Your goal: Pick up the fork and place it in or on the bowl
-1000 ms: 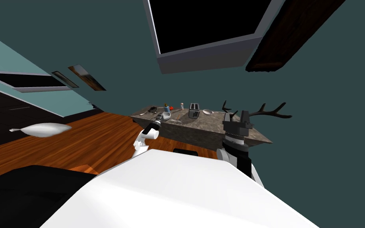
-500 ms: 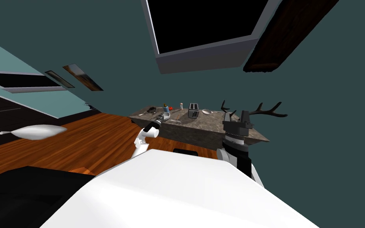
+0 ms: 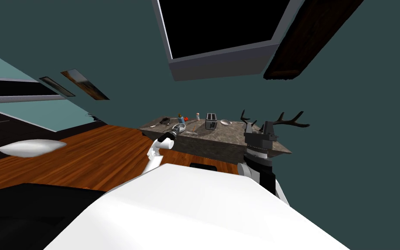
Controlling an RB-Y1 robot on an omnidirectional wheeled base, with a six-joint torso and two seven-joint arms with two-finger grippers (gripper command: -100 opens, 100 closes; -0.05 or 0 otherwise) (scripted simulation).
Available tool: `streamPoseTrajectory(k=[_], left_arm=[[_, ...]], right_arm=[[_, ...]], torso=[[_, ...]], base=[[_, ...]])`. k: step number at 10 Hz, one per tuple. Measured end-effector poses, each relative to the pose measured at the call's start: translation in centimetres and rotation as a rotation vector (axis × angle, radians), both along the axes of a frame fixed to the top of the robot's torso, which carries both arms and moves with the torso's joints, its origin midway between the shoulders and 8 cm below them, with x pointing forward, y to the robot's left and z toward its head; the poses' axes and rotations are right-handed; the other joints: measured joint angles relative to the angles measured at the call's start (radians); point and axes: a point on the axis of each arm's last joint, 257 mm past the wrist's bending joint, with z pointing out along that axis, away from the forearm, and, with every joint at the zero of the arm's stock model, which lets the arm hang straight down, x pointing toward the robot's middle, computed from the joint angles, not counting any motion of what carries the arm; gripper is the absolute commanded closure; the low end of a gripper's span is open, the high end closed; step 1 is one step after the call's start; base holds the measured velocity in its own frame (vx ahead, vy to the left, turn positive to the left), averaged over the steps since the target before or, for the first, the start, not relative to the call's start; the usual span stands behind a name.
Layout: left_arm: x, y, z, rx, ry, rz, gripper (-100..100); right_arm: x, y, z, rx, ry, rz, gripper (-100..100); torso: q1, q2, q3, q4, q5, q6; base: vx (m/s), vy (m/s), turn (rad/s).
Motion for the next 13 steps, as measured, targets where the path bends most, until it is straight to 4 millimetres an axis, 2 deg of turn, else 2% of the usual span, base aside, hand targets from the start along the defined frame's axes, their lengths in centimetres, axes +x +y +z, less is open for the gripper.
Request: streamPoseTrajectory(k=[6, 13], left_arm=[[0.0, 1.3, -2.6, -0.004, 0.136, 0.031, -100], [-1.1, 3.3, -6.1, -0.015, 0.312, 0.08, -100]], right_arm=[[0.0, 0.0, 0.0, 0.0, 0.0, 0.0, 0], [0.0, 0.0, 0.0, 0.0, 0.0, 0.0, 0]], torso=[[-0.001, -0.001, 0.0, 0.0, 0.0, 0.0], [-0.002, -0.002, -0.001, 0.0, 0.0, 0.0]], base=[[0.014, -0.012, -0.048], [0.023, -0.016, -0.062]])
